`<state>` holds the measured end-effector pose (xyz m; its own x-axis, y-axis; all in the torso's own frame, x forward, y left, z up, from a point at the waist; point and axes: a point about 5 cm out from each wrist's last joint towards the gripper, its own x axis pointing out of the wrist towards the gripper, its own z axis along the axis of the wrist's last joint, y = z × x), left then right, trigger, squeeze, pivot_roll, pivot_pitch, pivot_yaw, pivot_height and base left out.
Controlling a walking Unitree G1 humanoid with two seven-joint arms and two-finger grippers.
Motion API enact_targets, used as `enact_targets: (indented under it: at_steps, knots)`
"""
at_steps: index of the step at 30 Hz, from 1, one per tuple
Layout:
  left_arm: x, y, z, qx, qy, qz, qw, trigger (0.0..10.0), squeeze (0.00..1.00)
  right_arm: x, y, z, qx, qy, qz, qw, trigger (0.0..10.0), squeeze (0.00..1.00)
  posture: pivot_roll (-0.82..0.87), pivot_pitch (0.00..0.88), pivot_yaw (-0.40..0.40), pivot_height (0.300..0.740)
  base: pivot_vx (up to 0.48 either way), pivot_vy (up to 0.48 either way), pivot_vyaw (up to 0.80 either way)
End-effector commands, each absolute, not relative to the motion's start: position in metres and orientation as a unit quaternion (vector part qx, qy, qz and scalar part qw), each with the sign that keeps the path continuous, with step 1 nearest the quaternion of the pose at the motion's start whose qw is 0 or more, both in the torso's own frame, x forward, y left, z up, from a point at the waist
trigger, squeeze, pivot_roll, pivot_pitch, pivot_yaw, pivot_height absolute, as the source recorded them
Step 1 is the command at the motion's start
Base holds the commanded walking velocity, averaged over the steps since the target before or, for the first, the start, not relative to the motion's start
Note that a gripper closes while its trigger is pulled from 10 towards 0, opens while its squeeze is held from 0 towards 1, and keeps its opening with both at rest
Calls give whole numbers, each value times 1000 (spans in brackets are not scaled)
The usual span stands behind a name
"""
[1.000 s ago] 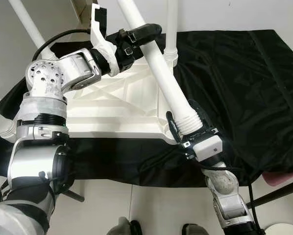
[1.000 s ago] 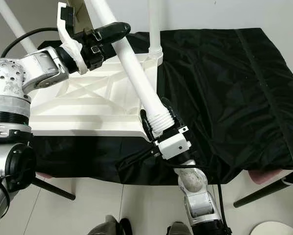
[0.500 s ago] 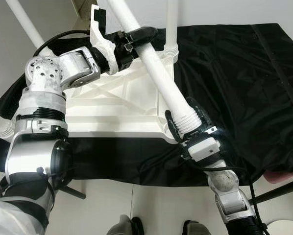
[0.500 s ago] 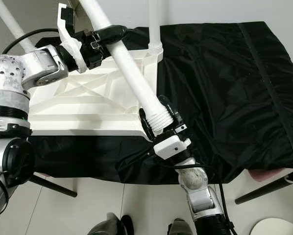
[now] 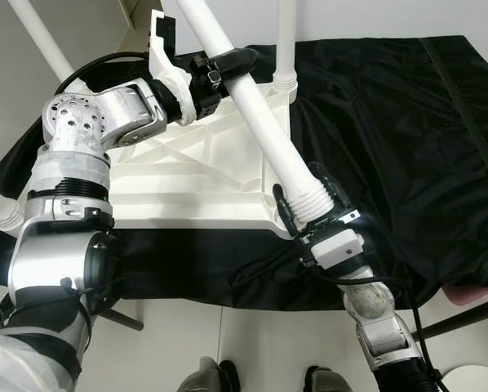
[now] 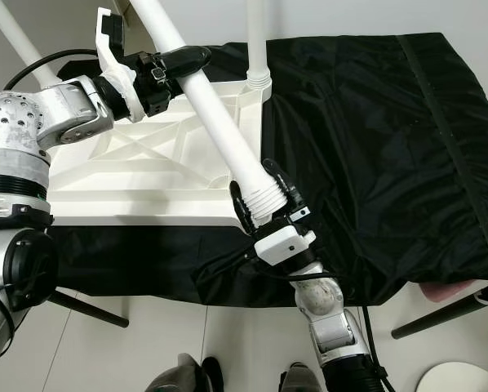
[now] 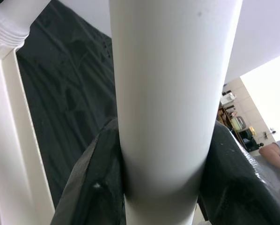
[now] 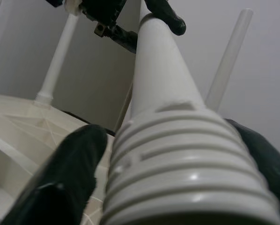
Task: Building children table
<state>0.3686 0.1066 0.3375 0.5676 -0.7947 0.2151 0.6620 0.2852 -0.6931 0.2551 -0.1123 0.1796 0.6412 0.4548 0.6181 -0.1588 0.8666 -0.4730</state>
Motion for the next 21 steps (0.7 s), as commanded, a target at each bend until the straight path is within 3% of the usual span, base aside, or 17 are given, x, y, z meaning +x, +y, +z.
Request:
enact_targets:
  at_steps: [1,7,11,12,21]
  knots:
    - [363,113,353,-387,34,-517,763,10000,0,255,-113,176,-173,-372,172,896,10000,1000,-98,149,175,740,0,0,0]
    - [363,116,355,-381,28,-511,770,10000,0,263,-119,174,-116,-329,160,924,10000,1000,-102,145,166,740,0,0,0]
    - [367,126,363,-364,-8,-486,794,10000,0,269,-130,173,-66,-288,126,947,10000,1000,-106,142,147,740,0,0,0]
    - [368,128,364,-358,-17,-480,801,10000,0,271,-132,174,-54,-279,120,951,10000,0,-106,142,147,740,0,0,0]
    - [374,137,374,-244,-82,-407,876,10000,0,284,-130,176,-27,-190,161,968,10000,0,-121,139,132,740,0,0,0]
